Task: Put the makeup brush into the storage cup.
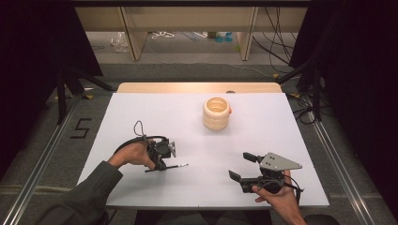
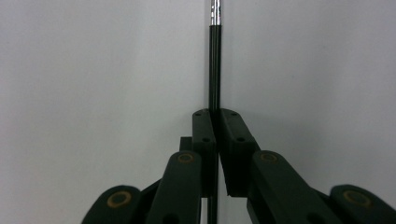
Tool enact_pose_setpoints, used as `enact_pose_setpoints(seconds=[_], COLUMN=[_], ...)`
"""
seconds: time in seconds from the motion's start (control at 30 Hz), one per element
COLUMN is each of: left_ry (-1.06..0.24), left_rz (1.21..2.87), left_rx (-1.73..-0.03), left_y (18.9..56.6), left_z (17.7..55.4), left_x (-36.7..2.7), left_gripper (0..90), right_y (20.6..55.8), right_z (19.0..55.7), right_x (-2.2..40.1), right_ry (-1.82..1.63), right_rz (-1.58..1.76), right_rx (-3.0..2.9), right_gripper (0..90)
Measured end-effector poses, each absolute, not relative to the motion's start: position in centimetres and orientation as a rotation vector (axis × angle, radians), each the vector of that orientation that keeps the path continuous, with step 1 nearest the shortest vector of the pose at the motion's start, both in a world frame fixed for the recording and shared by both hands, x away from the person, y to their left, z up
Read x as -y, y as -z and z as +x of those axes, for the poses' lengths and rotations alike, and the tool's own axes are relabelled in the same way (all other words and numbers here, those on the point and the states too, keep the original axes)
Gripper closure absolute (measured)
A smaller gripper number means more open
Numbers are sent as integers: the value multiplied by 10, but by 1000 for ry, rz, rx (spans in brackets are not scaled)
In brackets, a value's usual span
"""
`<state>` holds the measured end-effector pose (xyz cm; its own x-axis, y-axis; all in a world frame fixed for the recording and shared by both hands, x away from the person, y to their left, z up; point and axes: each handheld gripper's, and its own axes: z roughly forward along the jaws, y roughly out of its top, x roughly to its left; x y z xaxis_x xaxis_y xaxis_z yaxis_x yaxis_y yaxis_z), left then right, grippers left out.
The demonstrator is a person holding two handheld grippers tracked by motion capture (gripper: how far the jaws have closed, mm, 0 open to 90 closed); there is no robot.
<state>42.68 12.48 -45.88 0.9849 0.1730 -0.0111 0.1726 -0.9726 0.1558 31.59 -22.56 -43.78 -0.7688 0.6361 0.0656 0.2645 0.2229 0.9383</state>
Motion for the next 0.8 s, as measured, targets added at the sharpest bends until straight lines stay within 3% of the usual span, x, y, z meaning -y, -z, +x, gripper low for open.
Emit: enact_pose_setpoints(seconds=[0.4, 0.8], left_ry=[8, 8], left_rz=[2922, 2663], left_rx=[-306, -452], left_y=[454, 433], left_z=[430, 430], left_x=[-128, -128], left_gripper=[851, 851], right_y=[438, 438], right_z=[316, 316], right_x=[225, 225], right_ry=[-1565, -1568], right_rz=[835, 839], right_rx=[-2173, -2166], right_gripper=[183, 183])
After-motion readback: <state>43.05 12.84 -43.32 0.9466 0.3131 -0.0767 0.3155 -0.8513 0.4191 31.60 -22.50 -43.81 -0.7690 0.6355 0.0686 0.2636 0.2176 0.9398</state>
